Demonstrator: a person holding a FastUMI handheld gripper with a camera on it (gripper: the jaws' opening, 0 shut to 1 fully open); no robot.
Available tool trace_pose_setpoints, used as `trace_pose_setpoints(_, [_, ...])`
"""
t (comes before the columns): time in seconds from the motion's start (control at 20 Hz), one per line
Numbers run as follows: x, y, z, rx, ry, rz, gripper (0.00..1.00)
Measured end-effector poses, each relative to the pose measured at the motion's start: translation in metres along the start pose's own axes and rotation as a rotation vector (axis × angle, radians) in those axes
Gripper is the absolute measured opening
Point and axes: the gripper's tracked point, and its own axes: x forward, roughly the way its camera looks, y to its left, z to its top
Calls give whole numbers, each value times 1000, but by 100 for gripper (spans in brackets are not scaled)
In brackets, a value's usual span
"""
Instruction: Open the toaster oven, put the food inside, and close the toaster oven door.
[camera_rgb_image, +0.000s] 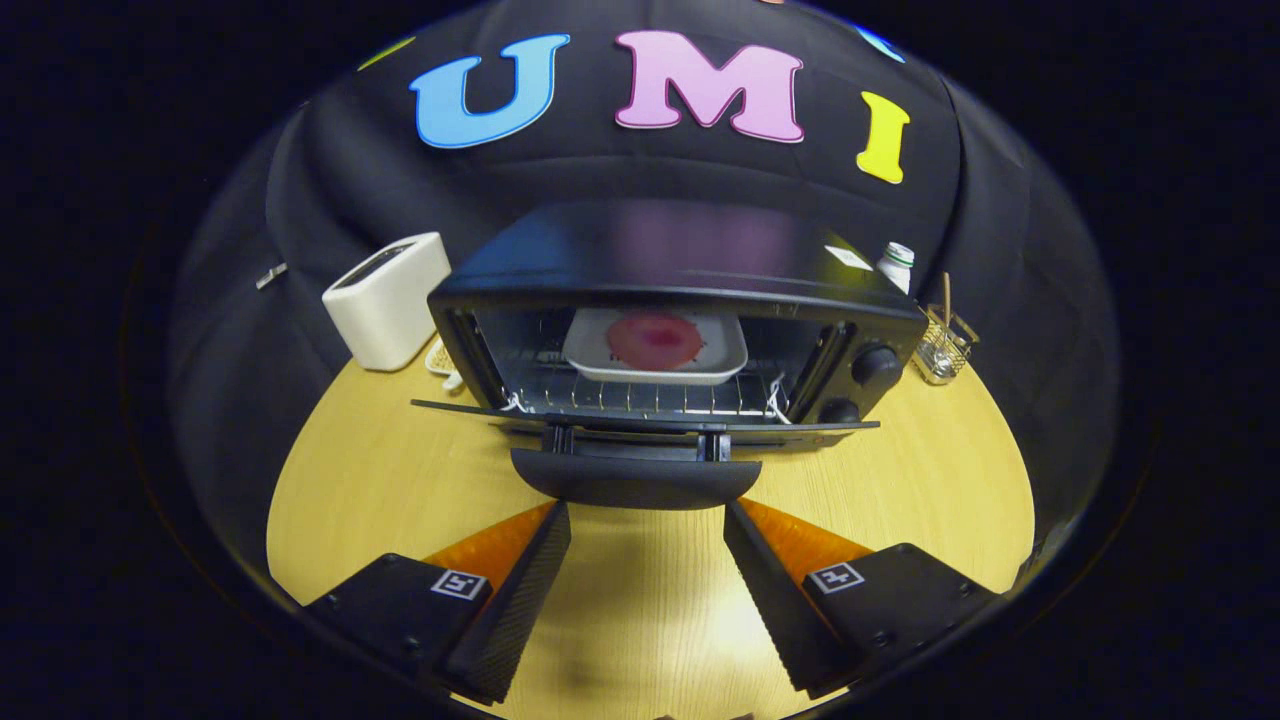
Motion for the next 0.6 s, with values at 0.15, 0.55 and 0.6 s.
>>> trace_pose_setpoints(0.15, [-9, 5, 31, 24, -69, 11, 100])
trace_pose_setpoints(0.55, [-55, -21, 122, 3, -348, -12, 100])
trace_pose_setpoints(0.6, [-66, -27, 133, -8, -384, -18, 100])
